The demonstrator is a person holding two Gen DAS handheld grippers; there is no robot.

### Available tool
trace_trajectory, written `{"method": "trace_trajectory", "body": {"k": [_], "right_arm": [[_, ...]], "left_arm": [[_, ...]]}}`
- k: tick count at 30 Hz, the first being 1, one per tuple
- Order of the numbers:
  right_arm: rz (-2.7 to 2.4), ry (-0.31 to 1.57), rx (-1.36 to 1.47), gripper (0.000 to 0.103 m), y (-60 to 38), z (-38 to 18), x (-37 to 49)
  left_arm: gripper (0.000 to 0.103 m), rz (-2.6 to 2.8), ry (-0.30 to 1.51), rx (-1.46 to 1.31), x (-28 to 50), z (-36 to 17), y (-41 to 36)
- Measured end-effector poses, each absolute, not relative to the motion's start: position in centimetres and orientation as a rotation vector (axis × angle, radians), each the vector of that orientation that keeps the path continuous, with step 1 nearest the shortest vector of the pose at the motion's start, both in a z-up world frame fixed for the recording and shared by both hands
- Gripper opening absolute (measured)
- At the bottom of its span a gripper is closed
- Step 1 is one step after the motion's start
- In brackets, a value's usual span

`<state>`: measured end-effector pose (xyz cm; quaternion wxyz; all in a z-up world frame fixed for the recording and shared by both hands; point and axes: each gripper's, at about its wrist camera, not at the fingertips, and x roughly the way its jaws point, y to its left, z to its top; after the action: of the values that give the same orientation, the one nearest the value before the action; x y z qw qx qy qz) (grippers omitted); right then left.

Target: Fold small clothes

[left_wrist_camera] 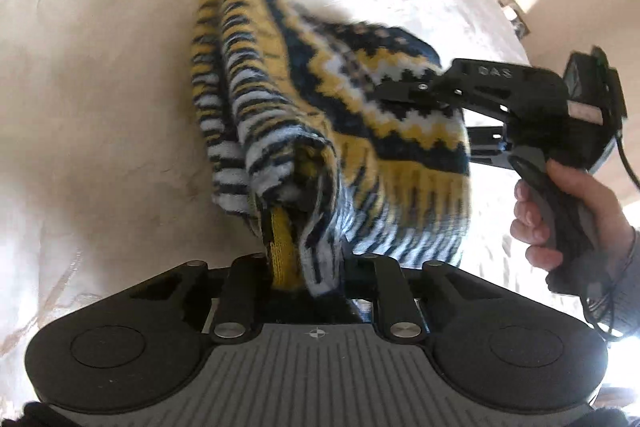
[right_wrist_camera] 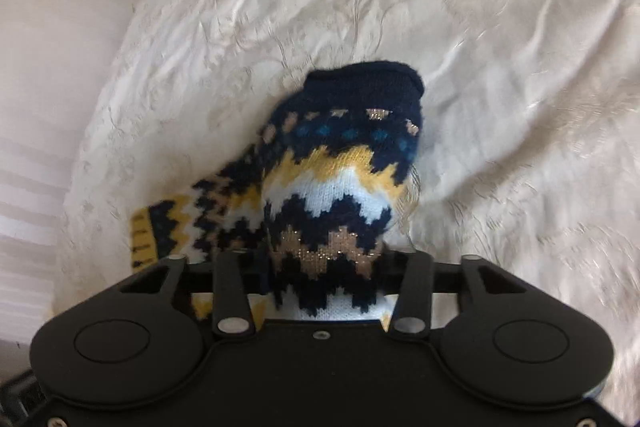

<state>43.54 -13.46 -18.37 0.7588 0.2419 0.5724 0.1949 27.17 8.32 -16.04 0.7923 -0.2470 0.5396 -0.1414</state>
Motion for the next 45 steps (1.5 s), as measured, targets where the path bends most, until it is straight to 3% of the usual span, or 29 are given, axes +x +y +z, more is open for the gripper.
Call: {"method": "trace_trajectory", "body": {"k": [9, 15, 21, 25, 27, 33, 34, 38, 45], "right_arm": [[0.466, 1.126, 0.527, 0.05, -19.4, -11.3, 39.0], [0.456, 1.128, 0.548, 0.05, -26.3, -9.4, 35.4], [0.458, 1.171, 0.533, 0.051, -31.1, -11.4, 32.1], [0.409, 1.234, 0.425, 0.067, -32.7, -14.5, 31.3], [0.36, 1.248, 0.362, 0.069, -33.5, -15.4, 31.0], [0.39, 1.161, 0.369, 0.075, -37.1, -13.2, 29.3], [0.4, 1.144, 0.36, 0.073, -37.5, -12.9, 29.1], [0.454, 1.1, 0.308, 0.039, -37.2, -11.6, 28.5], [0.505, 1.109, 0.22, 0.038, -34.9, -12.3, 28.9]], "left_arm": [[0.018, -0.414, 1.047, -0.45, 25.2, -10.3, 4.6], [0.018, -0.438, 1.048, -0.485, 24.7, -11.2, 4.4], [0.019, -0.439, 1.094, -0.465, 21.1, -13.2, -0.7], [0.022, -0.271, 1.245, -0.433, 19.2, -17.6, -2.4], [0.027, -0.197, 1.273, -0.435, 17.8, -18.9, -2.3], [0.027, -0.106, 1.18, -0.377, 16.2, -14.4, -2.9], [0.027, -0.106, 1.156, -0.339, 15.3, -13.1, -3.2], [0.027, -0.14, 1.014, -0.254, 15.3, -8.3, -4.8], [0.027, -0.184, 1.005, -0.183, 22.3, -10.6, -9.6]]}}
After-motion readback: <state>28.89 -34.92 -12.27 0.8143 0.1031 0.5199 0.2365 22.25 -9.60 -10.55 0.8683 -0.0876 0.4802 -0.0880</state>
